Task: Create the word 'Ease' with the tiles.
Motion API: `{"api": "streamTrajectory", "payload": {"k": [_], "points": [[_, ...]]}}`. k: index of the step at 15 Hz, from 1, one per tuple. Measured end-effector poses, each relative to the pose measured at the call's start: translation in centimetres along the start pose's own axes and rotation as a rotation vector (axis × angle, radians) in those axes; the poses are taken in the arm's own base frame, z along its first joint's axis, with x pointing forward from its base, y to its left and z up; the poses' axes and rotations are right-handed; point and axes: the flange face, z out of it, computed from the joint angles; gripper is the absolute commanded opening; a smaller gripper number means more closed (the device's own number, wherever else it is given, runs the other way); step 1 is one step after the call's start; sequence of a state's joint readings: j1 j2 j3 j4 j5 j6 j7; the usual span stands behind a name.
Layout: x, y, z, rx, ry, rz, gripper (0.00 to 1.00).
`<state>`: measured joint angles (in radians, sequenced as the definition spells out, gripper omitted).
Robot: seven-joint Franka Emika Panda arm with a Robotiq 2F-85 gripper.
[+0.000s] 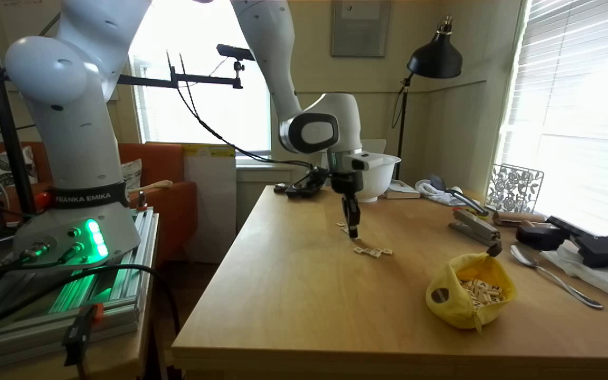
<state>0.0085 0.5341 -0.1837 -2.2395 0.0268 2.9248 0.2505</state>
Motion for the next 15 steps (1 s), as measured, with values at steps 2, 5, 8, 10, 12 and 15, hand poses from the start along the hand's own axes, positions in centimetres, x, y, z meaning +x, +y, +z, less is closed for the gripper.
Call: {"api": "streamTrajectory", "payload": {"k": [2, 5, 8, 10, 12, 15], "points": [[0.1, 0.0, -0.1, -0.001, 0.003, 0.001, 0.0], [0.3, -0.1, -0.4, 0.001, 0.011, 0.001, 0.0], [0.6, -0.2, -1.0, 0.006, 0.022, 0.002, 0.0], [0.8, -0.2, -1.4, 0.009, 0.029, 0.003, 0.0], [1.0, -0.3, -1.8, 0.012, 0.035, 0.004, 0.0], [1.2, -0.4, -2.4, 0.018, 0.046, 0.003, 0.0]]}}
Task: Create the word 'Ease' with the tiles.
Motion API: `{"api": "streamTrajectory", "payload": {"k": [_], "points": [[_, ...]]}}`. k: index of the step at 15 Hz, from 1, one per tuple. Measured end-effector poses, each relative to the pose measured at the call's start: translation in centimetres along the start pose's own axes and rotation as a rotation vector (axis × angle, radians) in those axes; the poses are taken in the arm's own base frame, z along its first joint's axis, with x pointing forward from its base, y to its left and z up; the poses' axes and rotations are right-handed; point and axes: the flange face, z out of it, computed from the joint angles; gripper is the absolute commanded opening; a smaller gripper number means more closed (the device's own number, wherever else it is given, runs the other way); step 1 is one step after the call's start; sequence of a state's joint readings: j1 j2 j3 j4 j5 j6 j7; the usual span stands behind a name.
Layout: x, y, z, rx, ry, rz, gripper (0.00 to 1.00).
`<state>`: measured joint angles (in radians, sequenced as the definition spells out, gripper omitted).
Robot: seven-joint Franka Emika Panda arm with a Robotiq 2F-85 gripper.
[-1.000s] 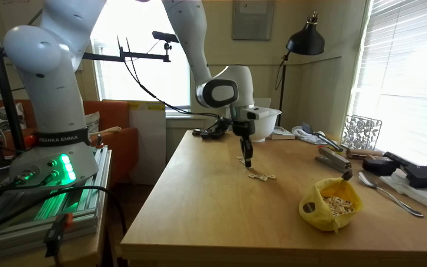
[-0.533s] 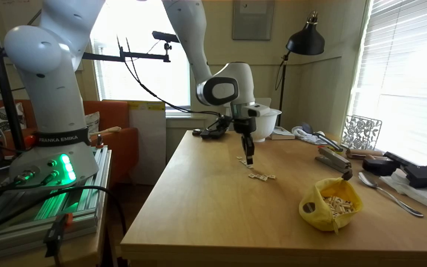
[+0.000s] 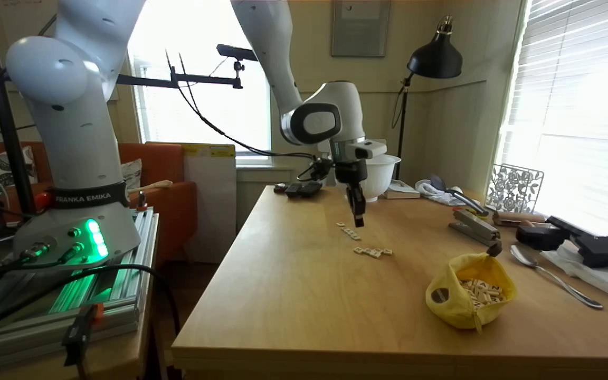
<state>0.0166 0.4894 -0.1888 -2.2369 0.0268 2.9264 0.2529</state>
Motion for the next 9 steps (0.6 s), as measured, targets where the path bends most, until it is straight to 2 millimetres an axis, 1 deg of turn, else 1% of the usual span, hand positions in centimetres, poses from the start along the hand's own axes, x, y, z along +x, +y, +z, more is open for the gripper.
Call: {"api": "streamTrajectory", "payload": {"k": [5, 9], "points": [[0.3, -1.1, -1.3, 0.019, 0.005, -0.021, 0.0], [0.0, -2.6, -2.0, 0.054, -0.003, -0.053, 0.0]]}}
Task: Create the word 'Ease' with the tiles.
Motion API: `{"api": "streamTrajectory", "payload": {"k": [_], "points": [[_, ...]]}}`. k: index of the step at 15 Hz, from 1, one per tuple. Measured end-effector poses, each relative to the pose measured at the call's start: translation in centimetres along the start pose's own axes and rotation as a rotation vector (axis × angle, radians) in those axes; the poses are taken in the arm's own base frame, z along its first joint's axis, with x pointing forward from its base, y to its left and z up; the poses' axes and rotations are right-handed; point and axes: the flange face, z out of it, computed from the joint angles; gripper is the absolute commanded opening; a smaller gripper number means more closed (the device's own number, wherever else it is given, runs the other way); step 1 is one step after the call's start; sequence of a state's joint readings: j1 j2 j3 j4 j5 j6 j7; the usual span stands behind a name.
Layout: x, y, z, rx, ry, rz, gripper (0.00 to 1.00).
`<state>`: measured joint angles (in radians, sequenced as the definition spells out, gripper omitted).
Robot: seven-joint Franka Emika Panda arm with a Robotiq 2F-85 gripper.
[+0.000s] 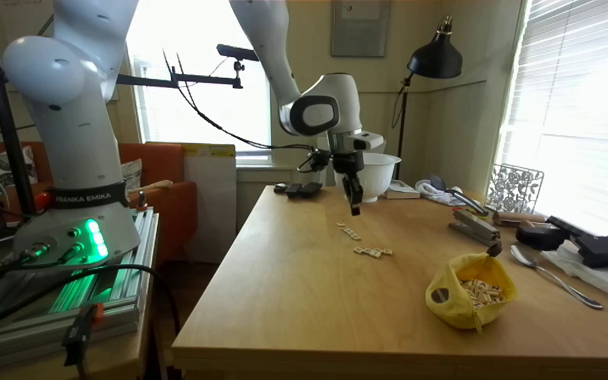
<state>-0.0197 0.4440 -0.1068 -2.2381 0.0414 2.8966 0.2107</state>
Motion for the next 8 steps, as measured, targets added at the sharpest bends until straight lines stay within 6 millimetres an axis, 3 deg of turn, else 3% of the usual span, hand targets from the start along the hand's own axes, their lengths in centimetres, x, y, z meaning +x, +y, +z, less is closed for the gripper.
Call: {"api": "streamTrajectory", "payload": {"k": [8], "points": [[-1.5, -2.7, 0.9, 0.061, -0.052, -0.084, 0.0]]}}
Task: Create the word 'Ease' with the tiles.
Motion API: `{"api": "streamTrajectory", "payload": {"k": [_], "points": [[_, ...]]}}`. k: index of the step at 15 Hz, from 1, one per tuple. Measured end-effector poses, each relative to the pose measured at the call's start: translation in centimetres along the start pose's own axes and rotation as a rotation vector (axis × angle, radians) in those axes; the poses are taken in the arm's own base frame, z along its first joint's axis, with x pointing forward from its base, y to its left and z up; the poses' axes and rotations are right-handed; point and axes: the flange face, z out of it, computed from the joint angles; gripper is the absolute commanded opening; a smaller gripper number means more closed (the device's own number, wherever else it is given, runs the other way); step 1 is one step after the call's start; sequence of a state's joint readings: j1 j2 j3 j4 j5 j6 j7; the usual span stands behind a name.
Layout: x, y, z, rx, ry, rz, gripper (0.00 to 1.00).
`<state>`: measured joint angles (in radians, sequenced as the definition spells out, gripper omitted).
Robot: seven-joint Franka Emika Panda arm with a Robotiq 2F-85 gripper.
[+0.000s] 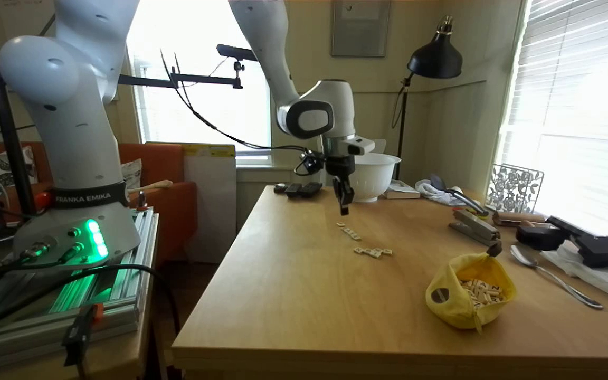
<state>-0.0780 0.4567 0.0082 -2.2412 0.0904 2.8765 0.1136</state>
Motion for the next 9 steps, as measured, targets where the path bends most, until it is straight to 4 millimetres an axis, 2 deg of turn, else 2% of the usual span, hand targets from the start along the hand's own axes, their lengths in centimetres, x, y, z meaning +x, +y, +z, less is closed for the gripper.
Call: {"api": "streamTrajectory", "payload": {"k": [9], "points": [[-1.1, -1.4, 1.8, 0.025, -0.026, -0.086, 0.0]]}}
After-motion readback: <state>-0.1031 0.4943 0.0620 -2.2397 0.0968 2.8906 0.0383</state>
